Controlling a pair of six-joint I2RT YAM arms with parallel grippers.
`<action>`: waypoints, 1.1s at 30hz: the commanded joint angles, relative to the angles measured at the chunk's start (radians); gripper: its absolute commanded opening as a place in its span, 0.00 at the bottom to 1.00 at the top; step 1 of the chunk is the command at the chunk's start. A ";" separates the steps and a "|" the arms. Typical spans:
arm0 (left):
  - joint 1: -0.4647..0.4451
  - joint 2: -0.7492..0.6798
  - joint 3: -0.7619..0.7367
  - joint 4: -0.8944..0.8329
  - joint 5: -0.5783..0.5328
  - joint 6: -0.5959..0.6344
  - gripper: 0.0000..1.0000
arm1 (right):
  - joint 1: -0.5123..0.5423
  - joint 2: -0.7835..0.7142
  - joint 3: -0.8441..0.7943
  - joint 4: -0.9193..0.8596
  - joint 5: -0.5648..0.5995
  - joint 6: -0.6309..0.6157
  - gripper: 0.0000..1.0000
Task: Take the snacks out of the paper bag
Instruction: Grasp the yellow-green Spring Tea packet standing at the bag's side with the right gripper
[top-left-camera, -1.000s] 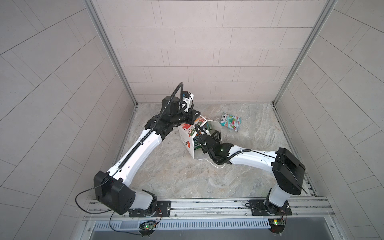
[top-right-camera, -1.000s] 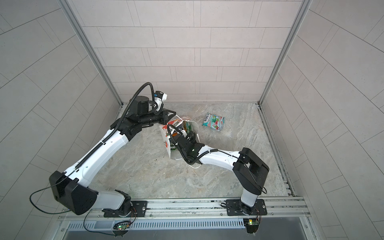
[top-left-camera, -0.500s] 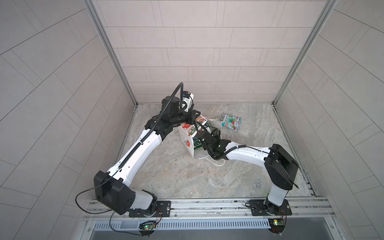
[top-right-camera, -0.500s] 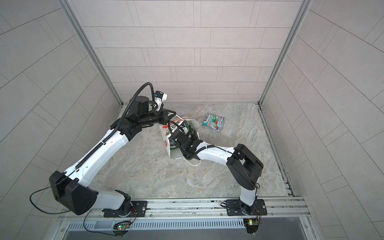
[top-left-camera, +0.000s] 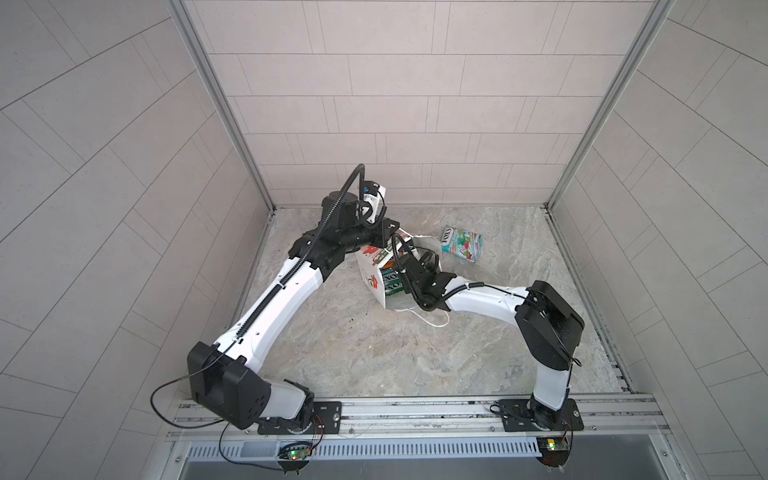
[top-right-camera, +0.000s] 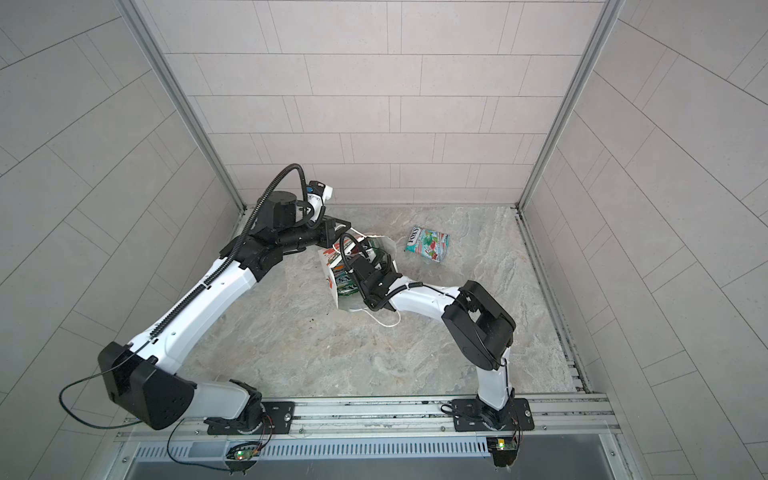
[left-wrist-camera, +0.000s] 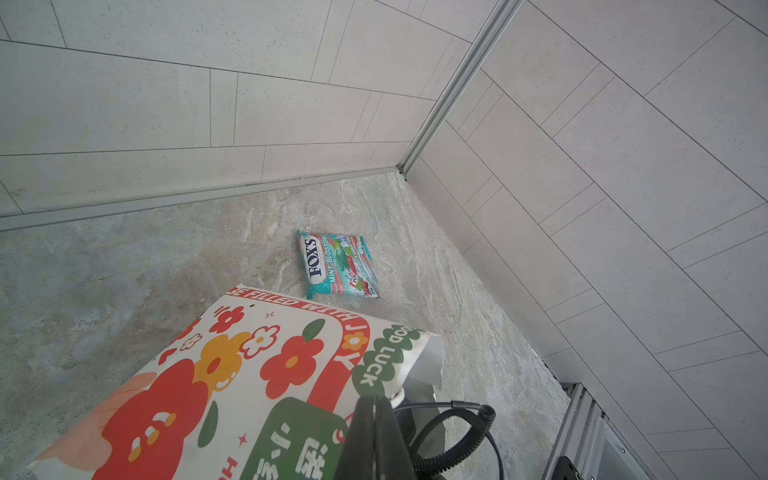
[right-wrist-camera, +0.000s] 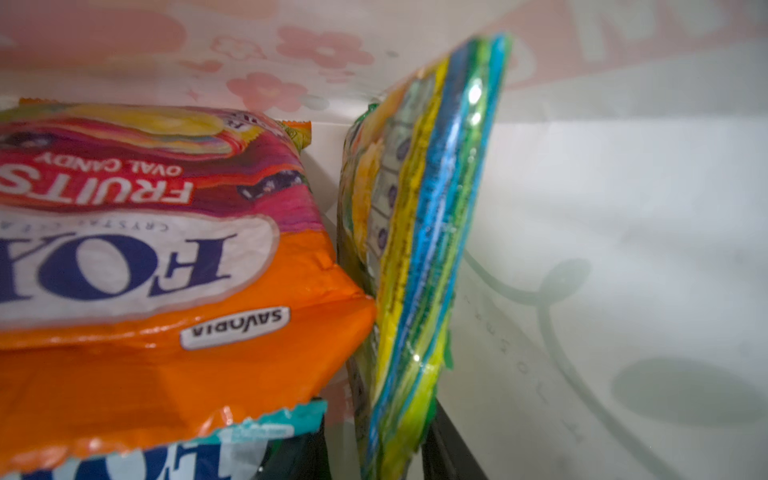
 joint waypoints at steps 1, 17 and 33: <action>0.004 -0.014 -0.007 0.022 0.009 0.009 0.00 | -0.018 0.044 0.023 -0.025 -0.017 0.007 0.31; 0.003 -0.004 -0.009 0.021 -0.006 0.002 0.00 | -0.034 -0.088 -0.035 -0.012 -0.161 -0.055 0.00; 0.004 0.009 -0.009 0.022 -0.011 -0.009 0.00 | -0.025 -0.386 -0.198 -0.005 -0.261 -0.088 0.00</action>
